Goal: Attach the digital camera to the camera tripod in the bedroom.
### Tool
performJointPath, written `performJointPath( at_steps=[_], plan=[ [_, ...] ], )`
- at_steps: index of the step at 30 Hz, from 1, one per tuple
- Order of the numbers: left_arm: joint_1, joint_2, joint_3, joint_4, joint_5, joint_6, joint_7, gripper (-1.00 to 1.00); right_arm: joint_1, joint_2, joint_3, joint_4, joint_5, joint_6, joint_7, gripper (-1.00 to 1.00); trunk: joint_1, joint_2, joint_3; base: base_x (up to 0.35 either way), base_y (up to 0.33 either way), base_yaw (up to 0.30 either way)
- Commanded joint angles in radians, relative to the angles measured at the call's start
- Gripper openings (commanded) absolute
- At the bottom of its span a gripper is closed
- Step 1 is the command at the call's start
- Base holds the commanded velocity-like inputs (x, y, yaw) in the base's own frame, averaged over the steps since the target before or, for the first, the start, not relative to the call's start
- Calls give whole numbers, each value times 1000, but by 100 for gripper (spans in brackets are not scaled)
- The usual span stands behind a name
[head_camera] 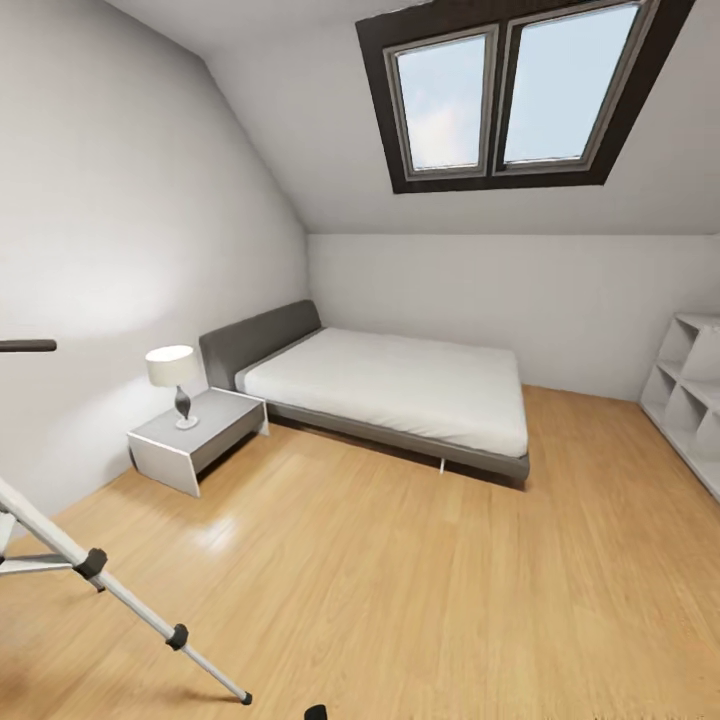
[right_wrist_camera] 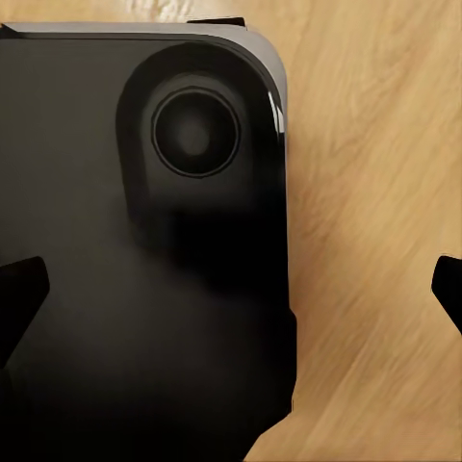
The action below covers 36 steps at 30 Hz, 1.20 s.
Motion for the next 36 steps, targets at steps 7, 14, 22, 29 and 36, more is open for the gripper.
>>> performJointPath(
  at_steps=[7,14,22,29,36],
  plan=[
    [1,0,0,-2,5,-1,0,100,0,-1,-5,0,-1,-3,-1,100,0,0,-1,0,0,-235],
    [0,0,0,-2,5,-1,0,100,0,-1,-5,0,-1,-3,-1,100,0,0,-1,0,0,-214],
    [0,0,0,-2,5,-1,0,100,0,-1,-5,0,-1,-3,-1,100,0,0,-1,0,0,-69],
    [1,0,0,-2,5,-1,0,100,0,-1,-5,0,-1,-3,-1,100,0,0,-1,0,0,-11],
    [0,0,0,-2,5,-1,0,100,0,-1,-3,0,1,-3,-1,100,0,0,-1,0,0,-2]
  ],
)
